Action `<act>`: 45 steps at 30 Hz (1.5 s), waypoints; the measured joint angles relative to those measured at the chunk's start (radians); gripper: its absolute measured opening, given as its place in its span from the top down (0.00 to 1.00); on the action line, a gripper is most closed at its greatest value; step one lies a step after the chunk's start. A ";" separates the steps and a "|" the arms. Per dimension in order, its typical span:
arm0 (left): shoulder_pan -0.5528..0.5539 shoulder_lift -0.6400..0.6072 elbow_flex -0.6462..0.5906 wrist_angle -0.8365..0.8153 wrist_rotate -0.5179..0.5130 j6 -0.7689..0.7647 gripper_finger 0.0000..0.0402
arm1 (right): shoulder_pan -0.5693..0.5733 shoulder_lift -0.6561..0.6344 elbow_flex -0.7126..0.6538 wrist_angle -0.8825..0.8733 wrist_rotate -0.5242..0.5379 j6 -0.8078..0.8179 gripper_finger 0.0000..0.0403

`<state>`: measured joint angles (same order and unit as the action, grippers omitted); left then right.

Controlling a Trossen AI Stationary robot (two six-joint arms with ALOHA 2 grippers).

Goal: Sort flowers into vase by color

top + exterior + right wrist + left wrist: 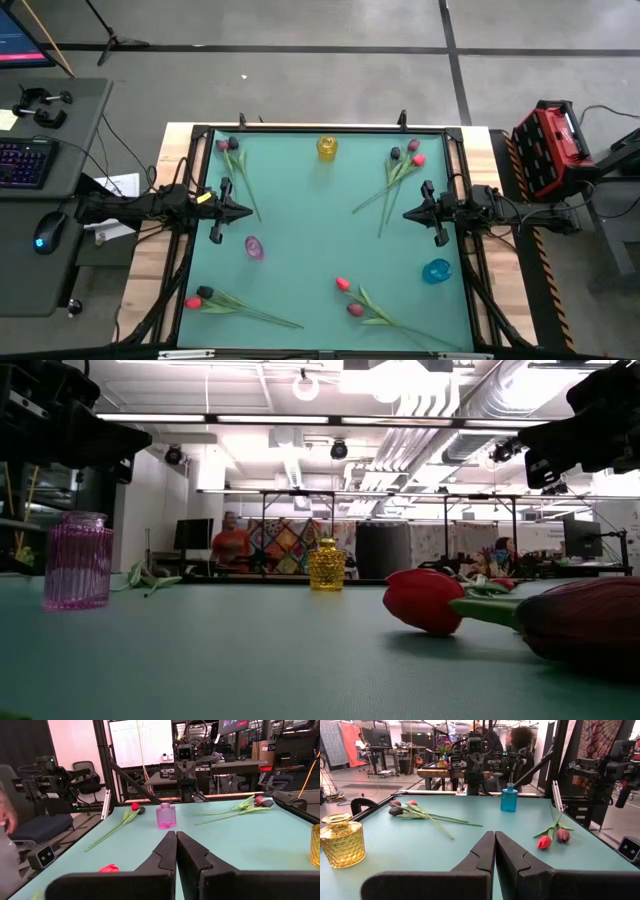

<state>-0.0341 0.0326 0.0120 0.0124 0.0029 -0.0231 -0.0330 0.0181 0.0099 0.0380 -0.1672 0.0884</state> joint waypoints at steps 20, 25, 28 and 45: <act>0.000 0.000 0.000 0.000 0.000 0.000 1.00 | 0.000 0.000 0.000 0.000 0.000 0.000 1.00; 0.000 0.000 0.000 0.000 0.000 0.000 1.00 | 0.000 0.000 0.000 0.000 0.000 0.000 1.00; 0.000 0.000 0.000 0.000 0.000 0.000 1.00 | 0.000 0.000 0.000 0.000 0.000 0.000 1.00; 0.000 0.000 0.000 0.001 0.000 0.000 1.00 | 0.000 0.008 0.000 0.661 0.112 0.186 1.00</act>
<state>-0.0341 0.0322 0.0120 0.0129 0.0029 -0.0233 -0.0326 0.0260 0.0097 0.6994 -0.0553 0.2741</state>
